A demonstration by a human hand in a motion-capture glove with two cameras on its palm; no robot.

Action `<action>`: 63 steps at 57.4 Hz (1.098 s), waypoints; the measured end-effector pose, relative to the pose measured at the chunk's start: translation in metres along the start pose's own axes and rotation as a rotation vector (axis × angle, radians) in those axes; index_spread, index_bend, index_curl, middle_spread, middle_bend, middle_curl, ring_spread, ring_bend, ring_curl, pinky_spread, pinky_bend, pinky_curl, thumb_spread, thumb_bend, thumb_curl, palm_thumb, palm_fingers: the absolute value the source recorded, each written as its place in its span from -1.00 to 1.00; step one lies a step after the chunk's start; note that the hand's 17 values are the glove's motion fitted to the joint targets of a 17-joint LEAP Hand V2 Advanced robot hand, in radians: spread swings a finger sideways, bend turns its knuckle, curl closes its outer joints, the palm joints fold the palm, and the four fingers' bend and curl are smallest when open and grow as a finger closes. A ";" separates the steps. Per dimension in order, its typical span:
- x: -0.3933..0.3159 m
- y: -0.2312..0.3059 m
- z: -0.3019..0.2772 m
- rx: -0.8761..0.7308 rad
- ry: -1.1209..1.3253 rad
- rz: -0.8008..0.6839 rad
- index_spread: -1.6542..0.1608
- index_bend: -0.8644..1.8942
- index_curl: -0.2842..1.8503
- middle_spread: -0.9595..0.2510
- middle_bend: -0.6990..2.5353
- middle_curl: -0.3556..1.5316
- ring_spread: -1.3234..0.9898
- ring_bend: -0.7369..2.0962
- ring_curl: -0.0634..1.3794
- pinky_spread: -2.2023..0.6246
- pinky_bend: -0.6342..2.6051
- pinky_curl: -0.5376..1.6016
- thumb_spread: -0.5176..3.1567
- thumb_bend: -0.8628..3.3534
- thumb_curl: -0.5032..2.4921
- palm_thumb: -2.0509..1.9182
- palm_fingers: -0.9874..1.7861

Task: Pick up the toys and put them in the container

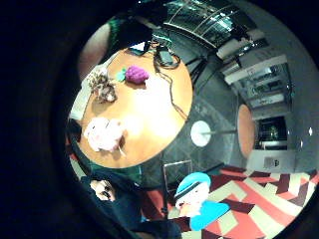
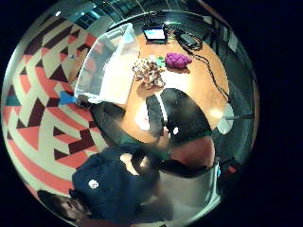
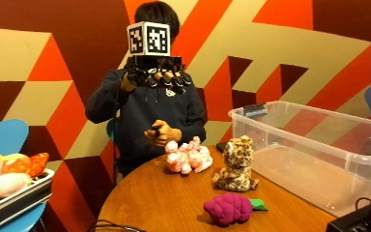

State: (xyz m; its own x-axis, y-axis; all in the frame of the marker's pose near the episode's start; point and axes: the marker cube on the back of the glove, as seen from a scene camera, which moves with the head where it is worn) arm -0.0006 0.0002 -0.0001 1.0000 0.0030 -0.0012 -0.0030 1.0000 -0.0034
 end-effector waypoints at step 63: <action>-0.004 -0.162 0.094 -0.163 0.024 -0.107 0.54 -0.29 -0.51 0.54 -0.42 -0.28 0.11 -0.29 -0.62 0.56 -0.19 -0.20 0.11 -0.59 -0.52 0.03 -0.33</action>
State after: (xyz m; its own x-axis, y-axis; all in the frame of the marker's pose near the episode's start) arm -0.0045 -0.1612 0.0942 0.9944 -0.1050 -0.0155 0.1009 0.9809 -0.1664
